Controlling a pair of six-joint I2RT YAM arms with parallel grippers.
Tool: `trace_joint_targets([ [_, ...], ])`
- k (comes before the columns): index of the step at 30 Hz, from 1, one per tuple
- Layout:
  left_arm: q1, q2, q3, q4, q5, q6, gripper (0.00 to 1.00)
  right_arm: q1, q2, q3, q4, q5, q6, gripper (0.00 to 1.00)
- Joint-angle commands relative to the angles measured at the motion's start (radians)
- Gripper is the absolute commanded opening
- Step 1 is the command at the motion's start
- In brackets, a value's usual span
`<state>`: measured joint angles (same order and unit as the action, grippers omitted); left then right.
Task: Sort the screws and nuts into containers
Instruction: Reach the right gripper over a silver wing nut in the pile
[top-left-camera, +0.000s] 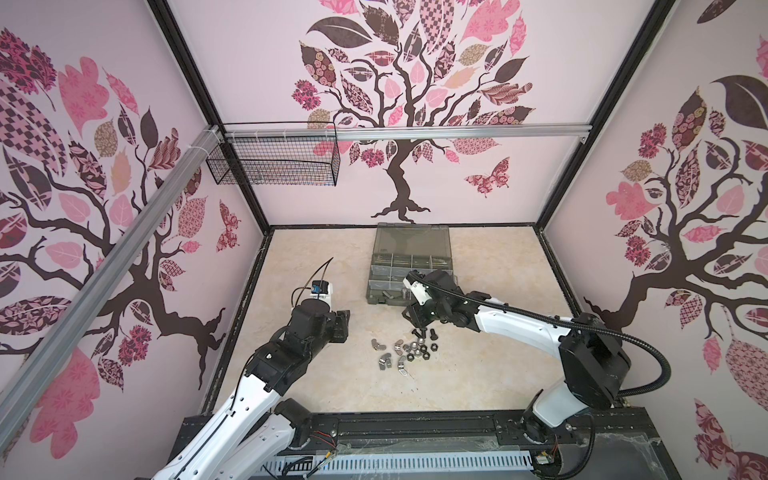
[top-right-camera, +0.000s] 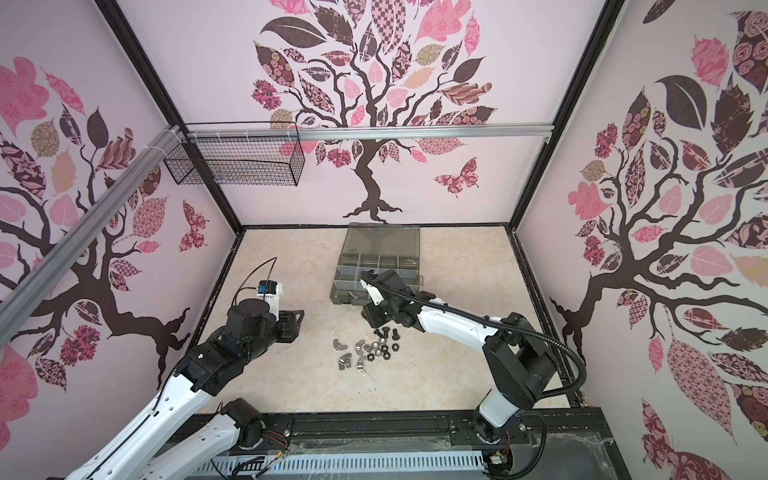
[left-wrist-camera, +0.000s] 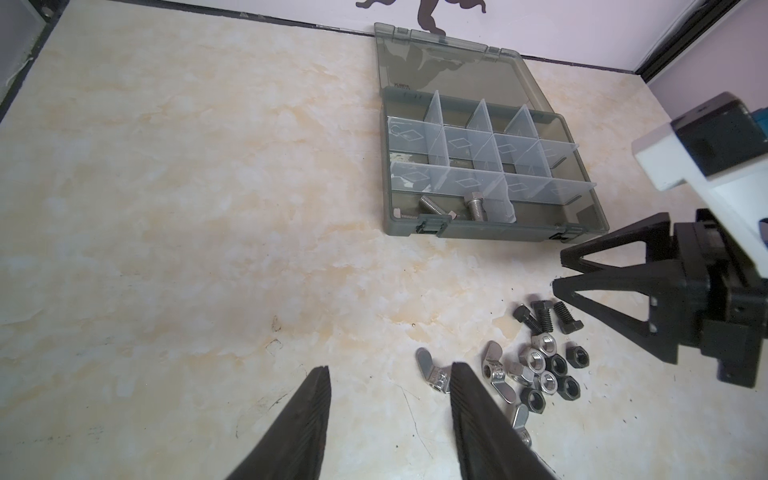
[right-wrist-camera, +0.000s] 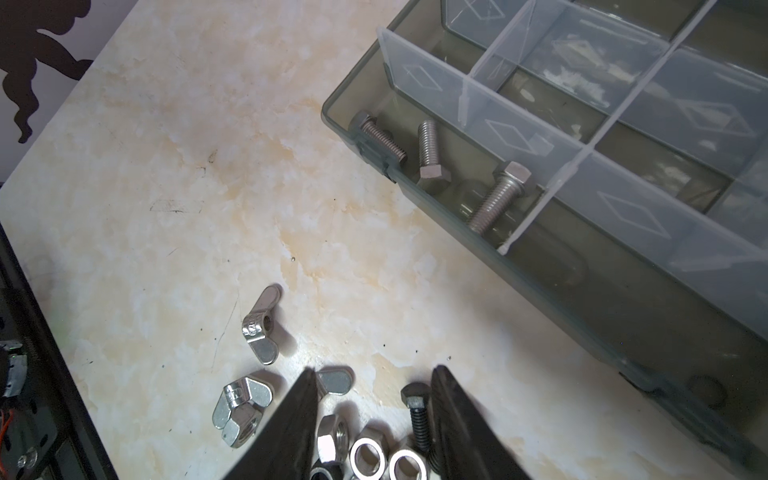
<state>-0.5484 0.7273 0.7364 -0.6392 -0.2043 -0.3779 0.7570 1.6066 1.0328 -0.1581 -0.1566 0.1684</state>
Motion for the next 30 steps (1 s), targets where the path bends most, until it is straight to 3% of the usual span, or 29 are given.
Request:
trace_joint_targets([
  [1,0.005,-0.019,-0.022,0.000,-0.014,0.045,0.50,0.027,0.052,0.063,-0.056,0.013,-0.006,0.47],
  [8,0.045,-0.011,-0.042,0.039,0.034,0.061,0.50,0.081,0.118,0.129,-0.091,0.025,-0.016,0.47],
  [13,0.205,0.014,-0.052,0.058,0.216,0.025,0.50,0.133,0.161,0.177,-0.133,0.040,-0.032,0.47],
  [19,0.336,0.025,-0.054,0.064,0.346,0.019,0.50,0.194,0.222,0.215,-0.156,0.050,-0.031,0.47],
  [30,0.368,0.044,-0.102,0.102,0.402,0.031,0.50,0.264,0.372,0.342,-0.228,0.070,-0.027,0.45],
])
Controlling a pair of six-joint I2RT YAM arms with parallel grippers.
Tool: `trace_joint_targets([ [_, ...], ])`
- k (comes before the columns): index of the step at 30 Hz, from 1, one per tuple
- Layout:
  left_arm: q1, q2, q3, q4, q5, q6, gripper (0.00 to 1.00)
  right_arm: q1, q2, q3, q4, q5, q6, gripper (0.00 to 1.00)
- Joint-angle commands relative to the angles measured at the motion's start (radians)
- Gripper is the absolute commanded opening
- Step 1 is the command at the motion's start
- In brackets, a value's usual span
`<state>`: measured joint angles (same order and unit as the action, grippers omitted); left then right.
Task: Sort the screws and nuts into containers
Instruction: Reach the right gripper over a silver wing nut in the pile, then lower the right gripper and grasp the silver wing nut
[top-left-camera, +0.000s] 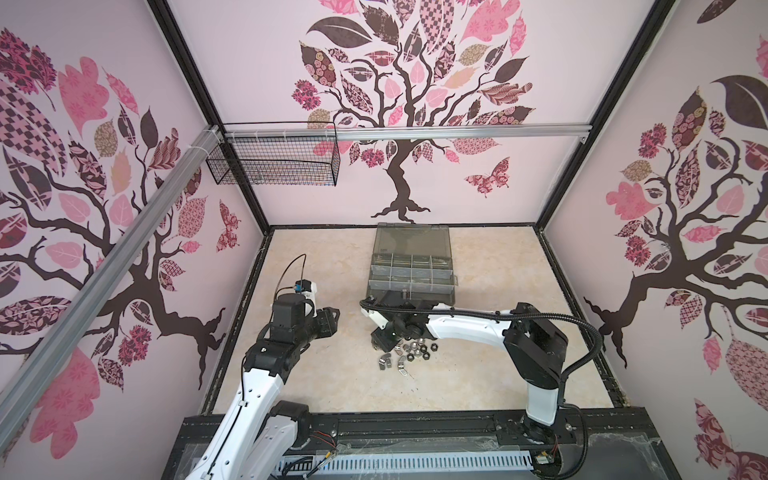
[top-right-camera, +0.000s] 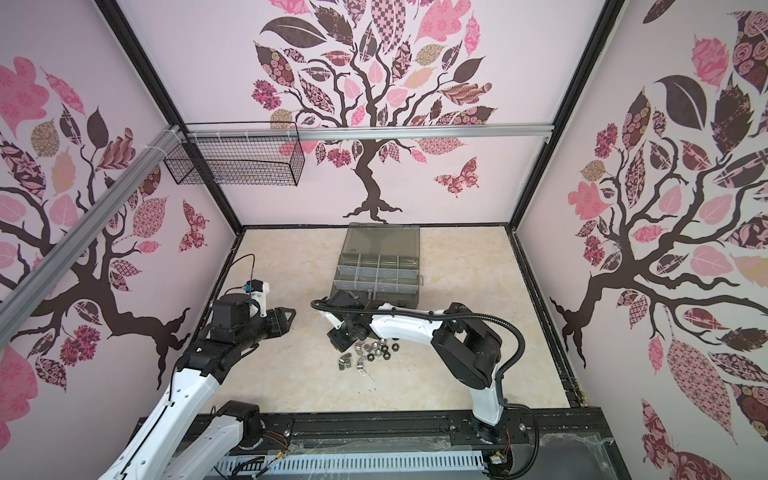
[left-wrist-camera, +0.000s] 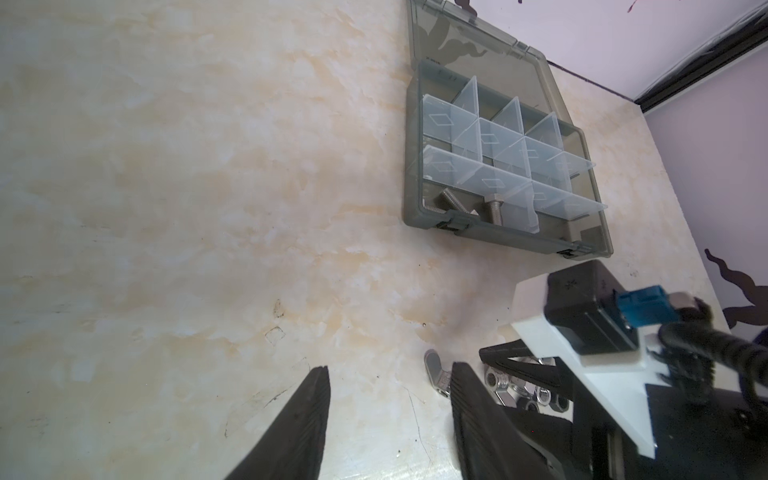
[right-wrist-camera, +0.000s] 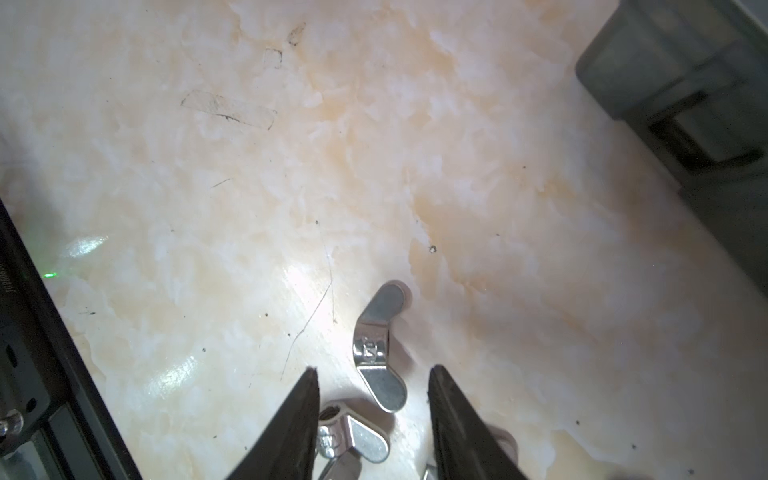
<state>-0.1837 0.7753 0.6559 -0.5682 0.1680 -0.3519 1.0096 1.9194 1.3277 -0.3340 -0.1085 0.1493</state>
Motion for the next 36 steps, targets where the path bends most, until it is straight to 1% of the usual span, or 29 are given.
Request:
trace_joint_targets([
  [1,0.004,-0.008,-0.022,0.036,0.032,0.005,0.50,0.014,0.071,0.059,-0.063,0.030,-0.008,0.45],
  [9,0.005,0.002,-0.028,0.054,0.069,0.001,0.51,0.035,0.126,0.104,-0.085,0.053,-0.001,0.44],
  [17,0.004,-0.011,-0.033,0.059,0.070,-0.002,0.51,0.056,0.165,0.141,-0.113,0.060,-0.005,0.42],
  [22,0.005,-0.016,-0.034,0.060,0.075,-0.002,0.51,0.066,0.190,0.163,-0.147,0.097,-0.016,0.39],
  [27,0.005,-0.016,-0.037,0.067,0.082,-0.002,0.51,0.071,0.201,0.159,-0.163,0.136,-0.032,0.33],
  [30,0.005,-0.018,-0.036,0.066,0.084,-0.002,0.51,0.072,0.198,0.153,-0.162,0.142,-0.029,0.28],
  [36,0.005,-0.023,-0.039,0.074,0.091,-0.005,0.51,0.072,0.182,0.136,-0.143,0.144,-0.034,0.22],
])
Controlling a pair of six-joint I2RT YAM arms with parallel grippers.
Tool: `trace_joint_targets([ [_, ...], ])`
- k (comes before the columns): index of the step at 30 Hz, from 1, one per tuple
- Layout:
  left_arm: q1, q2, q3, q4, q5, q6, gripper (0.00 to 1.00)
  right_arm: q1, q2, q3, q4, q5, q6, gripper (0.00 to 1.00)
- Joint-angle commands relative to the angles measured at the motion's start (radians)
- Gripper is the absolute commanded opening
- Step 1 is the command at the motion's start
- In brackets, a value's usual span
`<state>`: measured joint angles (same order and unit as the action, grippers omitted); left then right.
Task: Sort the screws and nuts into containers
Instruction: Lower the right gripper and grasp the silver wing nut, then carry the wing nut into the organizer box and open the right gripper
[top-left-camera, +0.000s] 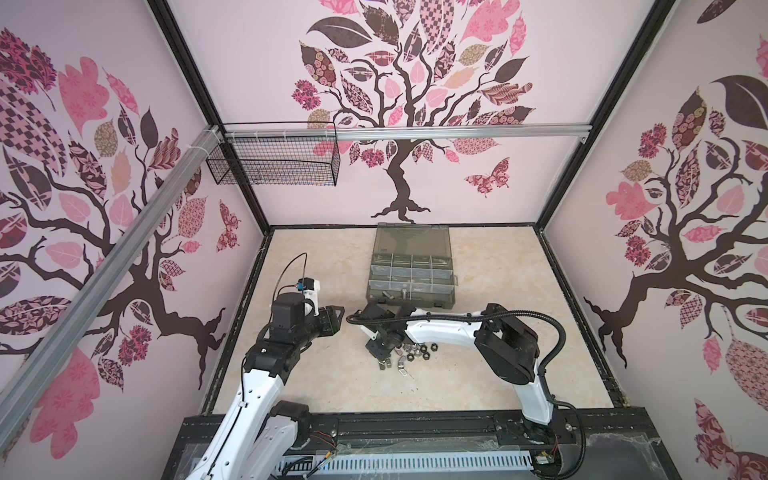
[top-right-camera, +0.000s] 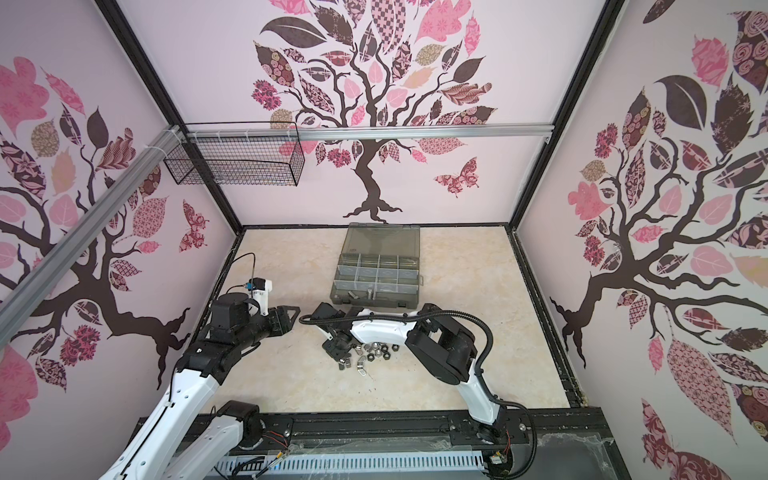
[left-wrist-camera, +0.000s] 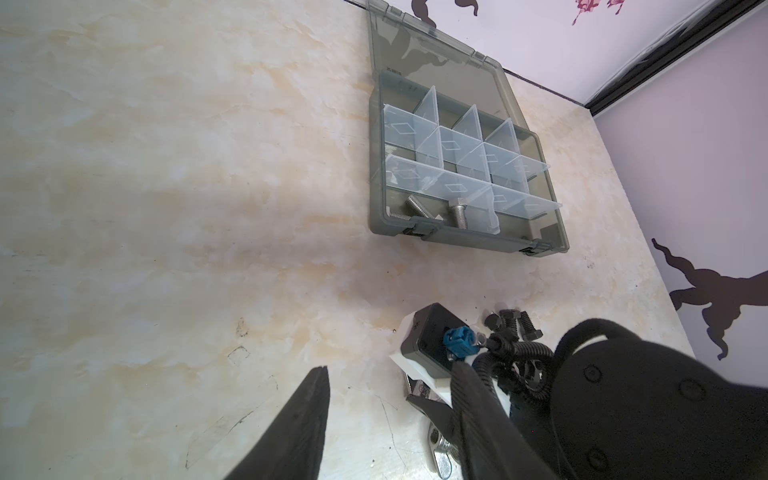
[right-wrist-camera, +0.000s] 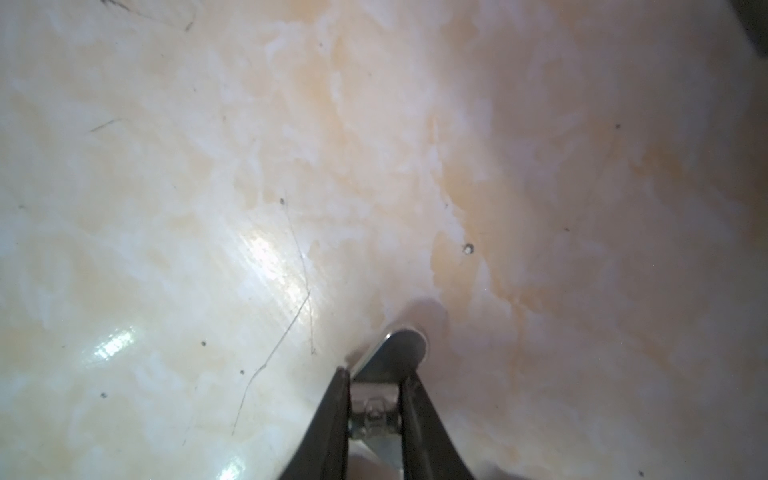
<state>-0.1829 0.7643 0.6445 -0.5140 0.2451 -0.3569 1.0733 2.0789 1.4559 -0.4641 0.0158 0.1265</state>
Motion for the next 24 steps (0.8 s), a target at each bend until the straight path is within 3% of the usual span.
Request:
trace_joint_targets([
  [1,0.004,-0.011,-0.028,0.020,0.014,-0.001,0.51,0.008,0.018,0.004,-0.008,0.017,-0.012,0.21],
  [10,0.005,-0.016,-0.030,0.017,0.023,-0.002,0.51,-0.045,-0.125,0.023,-0.013,0.042,-0.067,0.19],
  [17,0.004,-0.017,-0.036,0.030,0.033,-0.005,0.51,-0.247,-0.265,0.012,-0.014,0.101,-0.164,0.19],
  [24,0.004,-0.004,-0.035,0.029,0.039,-0.005,0.51,-0.430,-0.272,-0.033,0.029,0.095,-0.211,0.19],
])
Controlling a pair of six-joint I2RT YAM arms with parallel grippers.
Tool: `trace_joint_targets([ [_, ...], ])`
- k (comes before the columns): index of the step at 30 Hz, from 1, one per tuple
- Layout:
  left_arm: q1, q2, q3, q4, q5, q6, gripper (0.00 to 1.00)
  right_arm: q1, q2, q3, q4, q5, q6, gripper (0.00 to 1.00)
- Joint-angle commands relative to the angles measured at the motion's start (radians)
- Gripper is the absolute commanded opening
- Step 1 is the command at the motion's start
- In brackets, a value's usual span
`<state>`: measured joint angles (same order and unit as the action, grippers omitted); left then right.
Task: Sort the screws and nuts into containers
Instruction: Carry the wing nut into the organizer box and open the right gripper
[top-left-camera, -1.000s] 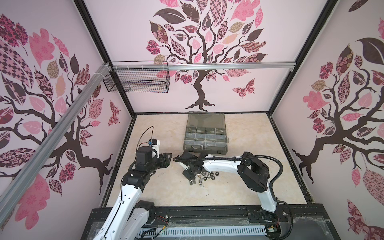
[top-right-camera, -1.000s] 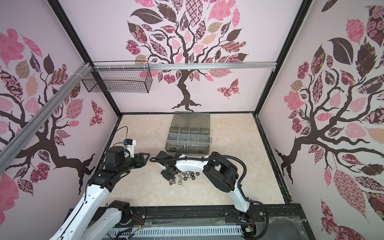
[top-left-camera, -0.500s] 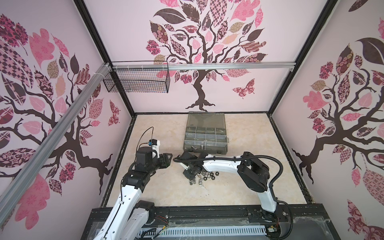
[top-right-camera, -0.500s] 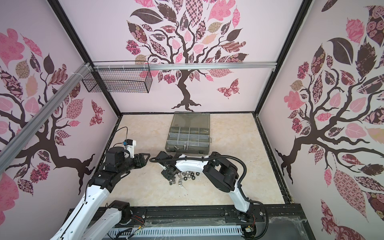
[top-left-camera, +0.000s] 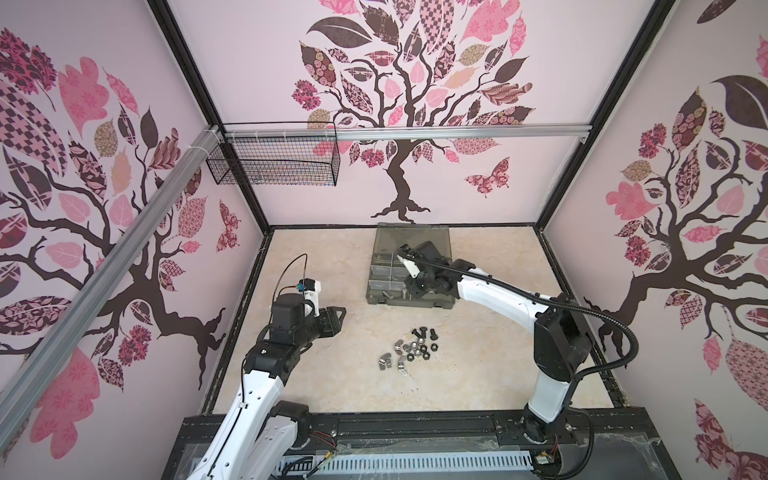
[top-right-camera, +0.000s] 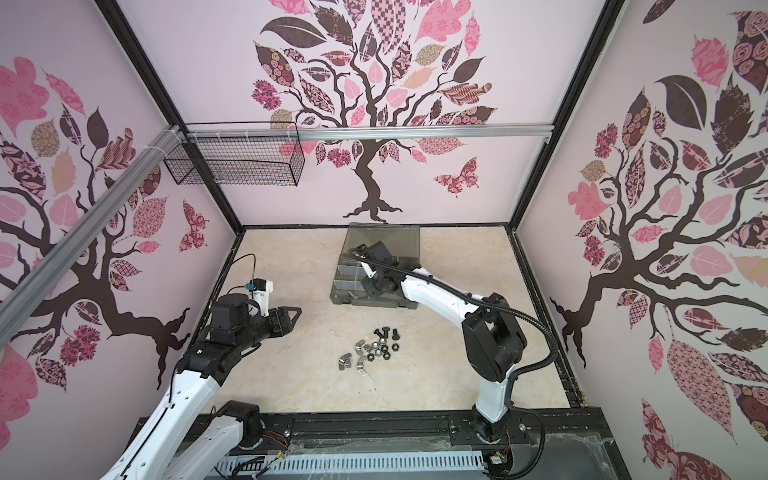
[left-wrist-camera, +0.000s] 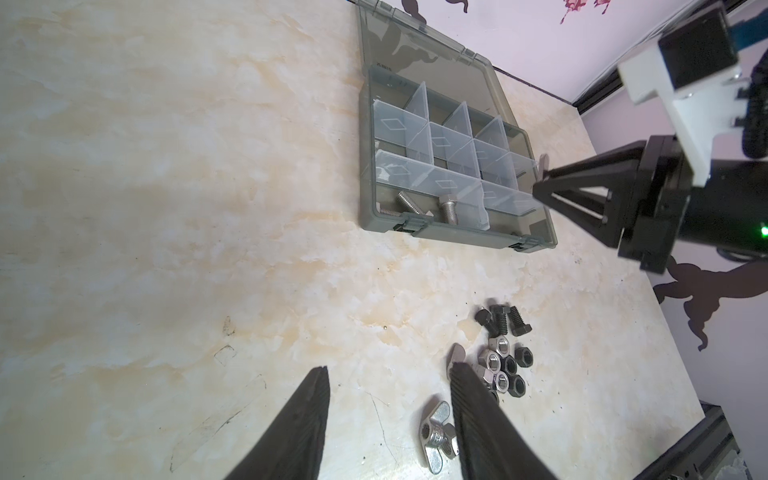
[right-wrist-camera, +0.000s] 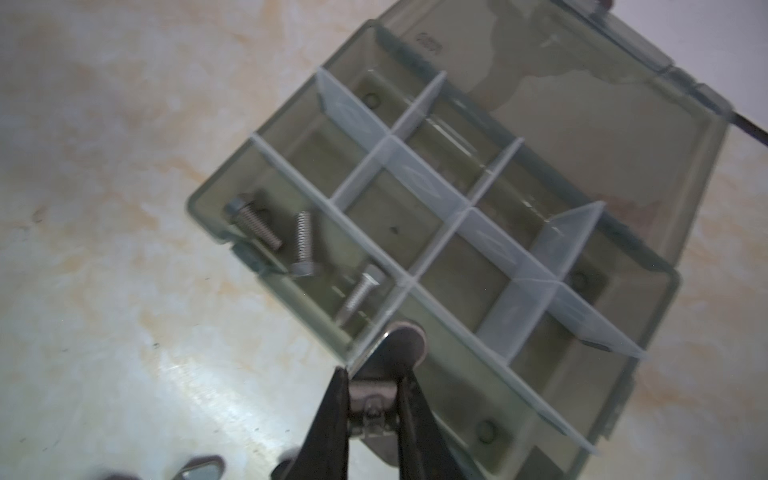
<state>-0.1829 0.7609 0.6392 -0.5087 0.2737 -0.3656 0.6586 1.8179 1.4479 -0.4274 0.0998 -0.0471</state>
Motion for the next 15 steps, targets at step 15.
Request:
trace_joint_targets([
  [15,0.004,-0.009,-0.033,0.025,0.010,0.006,0.51,-0.062,0.067,-0.092,0.044,0.000,-0.025,0.23],
])
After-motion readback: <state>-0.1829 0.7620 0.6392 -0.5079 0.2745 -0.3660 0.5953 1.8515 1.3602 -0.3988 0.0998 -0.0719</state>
